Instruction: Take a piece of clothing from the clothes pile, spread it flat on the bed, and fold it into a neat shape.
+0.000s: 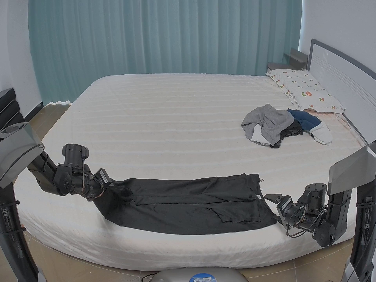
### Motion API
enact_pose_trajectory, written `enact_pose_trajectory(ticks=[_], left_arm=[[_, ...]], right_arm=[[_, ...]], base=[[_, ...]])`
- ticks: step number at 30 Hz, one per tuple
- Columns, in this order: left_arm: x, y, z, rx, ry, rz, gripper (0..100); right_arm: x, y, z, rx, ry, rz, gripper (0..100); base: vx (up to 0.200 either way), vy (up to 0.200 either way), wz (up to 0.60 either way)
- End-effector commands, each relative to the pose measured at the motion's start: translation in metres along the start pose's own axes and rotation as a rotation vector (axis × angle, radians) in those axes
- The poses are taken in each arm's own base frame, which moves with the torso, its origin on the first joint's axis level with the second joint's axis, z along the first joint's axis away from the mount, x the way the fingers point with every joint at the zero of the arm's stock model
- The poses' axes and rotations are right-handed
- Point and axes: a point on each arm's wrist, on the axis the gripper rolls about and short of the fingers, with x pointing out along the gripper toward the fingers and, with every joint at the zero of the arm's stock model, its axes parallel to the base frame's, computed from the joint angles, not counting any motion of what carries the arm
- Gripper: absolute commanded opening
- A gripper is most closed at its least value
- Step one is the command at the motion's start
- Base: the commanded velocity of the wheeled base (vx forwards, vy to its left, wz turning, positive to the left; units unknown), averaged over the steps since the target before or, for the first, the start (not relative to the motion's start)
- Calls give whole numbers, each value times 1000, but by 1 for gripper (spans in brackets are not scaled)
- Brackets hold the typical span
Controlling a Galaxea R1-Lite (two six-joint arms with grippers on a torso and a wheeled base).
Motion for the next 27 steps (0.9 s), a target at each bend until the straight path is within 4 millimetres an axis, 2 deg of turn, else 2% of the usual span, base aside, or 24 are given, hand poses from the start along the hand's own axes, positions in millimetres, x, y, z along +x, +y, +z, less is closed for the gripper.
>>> enact_pose_trajectory(ticks=[1,8,15,16,19,22,27], left_arm=[[-11,-23,-2,33,-3,-36,0],[-3,-66,-21,88,16,20,0],[4,-106,-46,168,103,4,0],[4,-106,-46,168,103,4,0],[11,-126,-56,184,134,7,0],[19,-136,-63,185,156,13,0],[36,-148,-78,209,199,20,0]], right_arm=[[0,1,0,-2,-3,9,100],[0,1,0,-3,-2,7,100],[0,1,0,-5,-2,7,100],[0,1,0,-5,-2,7,100],[0,1,-1,-7,-1,8,100],[0,0,-1,-7,0,6,100],[1,-1,-1,-8,0,3,100]], base=[[0,-200,0],[0,-200,0],[0,-200,0],[0,-200,0],[0,-200,0],[0,-200,0],[0,-200,0]])
